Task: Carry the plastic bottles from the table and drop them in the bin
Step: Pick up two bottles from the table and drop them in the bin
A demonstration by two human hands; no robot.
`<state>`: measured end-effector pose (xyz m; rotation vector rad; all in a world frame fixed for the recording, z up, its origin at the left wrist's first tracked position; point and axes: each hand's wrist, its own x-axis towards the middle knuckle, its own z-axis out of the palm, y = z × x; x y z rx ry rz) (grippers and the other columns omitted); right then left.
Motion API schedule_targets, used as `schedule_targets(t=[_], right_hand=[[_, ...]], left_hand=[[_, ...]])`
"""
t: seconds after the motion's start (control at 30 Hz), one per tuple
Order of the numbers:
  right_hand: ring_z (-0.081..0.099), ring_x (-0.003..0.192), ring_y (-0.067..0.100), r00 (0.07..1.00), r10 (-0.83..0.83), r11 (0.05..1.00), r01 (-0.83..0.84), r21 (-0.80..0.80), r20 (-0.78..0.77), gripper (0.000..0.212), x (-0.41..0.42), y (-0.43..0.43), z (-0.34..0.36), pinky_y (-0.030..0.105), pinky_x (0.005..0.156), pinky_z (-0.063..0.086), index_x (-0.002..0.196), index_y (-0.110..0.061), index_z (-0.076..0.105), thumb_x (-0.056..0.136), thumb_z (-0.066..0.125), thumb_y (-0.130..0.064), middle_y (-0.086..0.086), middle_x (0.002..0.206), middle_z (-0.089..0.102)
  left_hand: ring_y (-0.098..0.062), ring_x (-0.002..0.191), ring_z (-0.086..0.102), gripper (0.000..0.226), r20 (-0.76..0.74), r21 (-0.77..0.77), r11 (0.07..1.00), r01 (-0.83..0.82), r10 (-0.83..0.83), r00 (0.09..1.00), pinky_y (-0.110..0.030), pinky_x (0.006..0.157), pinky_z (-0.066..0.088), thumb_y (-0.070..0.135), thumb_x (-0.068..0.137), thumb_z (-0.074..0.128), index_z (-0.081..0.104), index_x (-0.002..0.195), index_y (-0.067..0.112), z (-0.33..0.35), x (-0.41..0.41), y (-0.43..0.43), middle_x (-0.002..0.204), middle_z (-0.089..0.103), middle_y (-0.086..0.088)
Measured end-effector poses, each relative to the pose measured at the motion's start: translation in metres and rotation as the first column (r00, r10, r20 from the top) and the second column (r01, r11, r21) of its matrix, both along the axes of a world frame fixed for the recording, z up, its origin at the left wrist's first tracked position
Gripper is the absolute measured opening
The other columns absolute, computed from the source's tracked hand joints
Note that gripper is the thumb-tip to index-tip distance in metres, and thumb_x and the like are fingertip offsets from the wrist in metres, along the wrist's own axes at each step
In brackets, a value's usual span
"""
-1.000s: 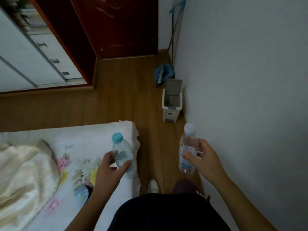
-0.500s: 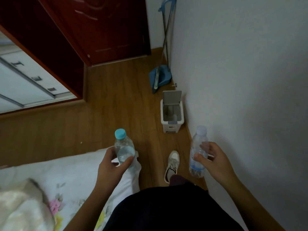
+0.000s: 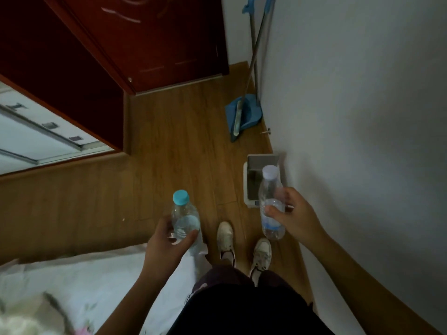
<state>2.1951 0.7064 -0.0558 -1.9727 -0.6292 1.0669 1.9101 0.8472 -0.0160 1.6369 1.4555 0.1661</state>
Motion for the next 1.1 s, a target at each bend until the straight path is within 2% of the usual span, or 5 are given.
schedule_targets(t=[0.2, 0.37, 0.6, 0.8, 1.1], right_hand=[[0.065, 0.109, 0.014, 0.993, -0.117, 0.988, 0.119, -0.099, 0.022, 0.079, 0.029, 0.037, -0.040, 0.024, 0.088, 0.054, 0.131, -0.022, 0.054, 0.070, 0.071, -0.069, -0.012, 0.114, 0.063], [0.058, 0.111, 0.003, 0.959, -0.280, 0.949, 0.270, -0.161, -0.045, 0.062, 0.056, 0.055, -0.100, 0.028, 0.098, 0.049, 0.139, -0.028, 0.048, 0.084, 0.076, -0.037, -0.014, 0.126, 0.058], [0.061, 0.087, -0.009, 0.900, -0.435, 0.884, 0.423, -0.198, -0.018, 0.029, 0.074, 0.089, -0.221, 0.008, 0.072, 0.044, 0.104, -0.042, 0.050, 0.085, 0.071, -0.040, -0.024, 0.101, 0.058], [0.066, 0.106, 0.012, 0.878, -0.477, 0.867, 0.478, -0.143, 0.045, 0.059, 0.093, 0.109, -0.313, 0.038, 0.094, 0.056, 0.126, -0.024, 0.054, 0.076, 0.074, -0.049, -0.008, 0.117, 0.065], [0.063, 0.087, -0.007, 0.878, -0.467, 0.862, 0.479, -0.168, 0.108, 0.056, 0.084, 0.094, -0.391, 0.010, 0.070, 0.048, 0.120, -0.020, 0.048, 0.078, 0.083, -0.030, -0.017, 0.099, 0.059]], left_hand=[[0.008, 0.087, 0.070, 0.055, 0.003, -0.148, 0.976, 0.161, -0.163, 0.987, -0.008, 0.061, 0.054, 0.031, 0.078, 0.085, 0.056, 0.124, 0.023, -0.056, 0.064, 0.069, 0.109, 0.070, 0.009], [-0.008, 0.101, 0.068, 0.063, -0.027, -0.227, 0.907, 0.353, -0.369, 0.929, -0.024, 0.073, 0.061, 0.034, 0.076, 0.086, 0.053, 0.129, 0.027, -0.139, 0.127, 0.111, 0.113, 0.067, 0.011], [0.001, 0.098, 0.060, 0.064, -0.026, -0.201, 0.812, 0.548, -0.564, 0.825, -0.016, 0.078, 0.047, 0.052, 0.071, 0.083, 0.056, 0.124, 0.030, -0.282, 0.217, 0.137, 0.112, 0.063, 0.016], [-0.006, 0.108, 0.065, 0.067, 0.091, -0.225, 0.787, 0.574, -0.570, 0.817, -0.034, 0.091, 0.057, 0.051, 0.065, 0.081, 0.052, 0.123, 0.032, -0.385, 0.253, 0.134, 0.117, 0.066, 0.013], [-0.001, 0.110, 0.062, 0.068, 0.067, -0.168, 0.843, 0.512, -0.508, 0.859, -0.015, 0.086, 0.048, 0.030, 0.073, 0.087, 0.053, 0.132, 0.027, -0.444, 0.259, 0.118, 0.123, 0.064, 0.013]])
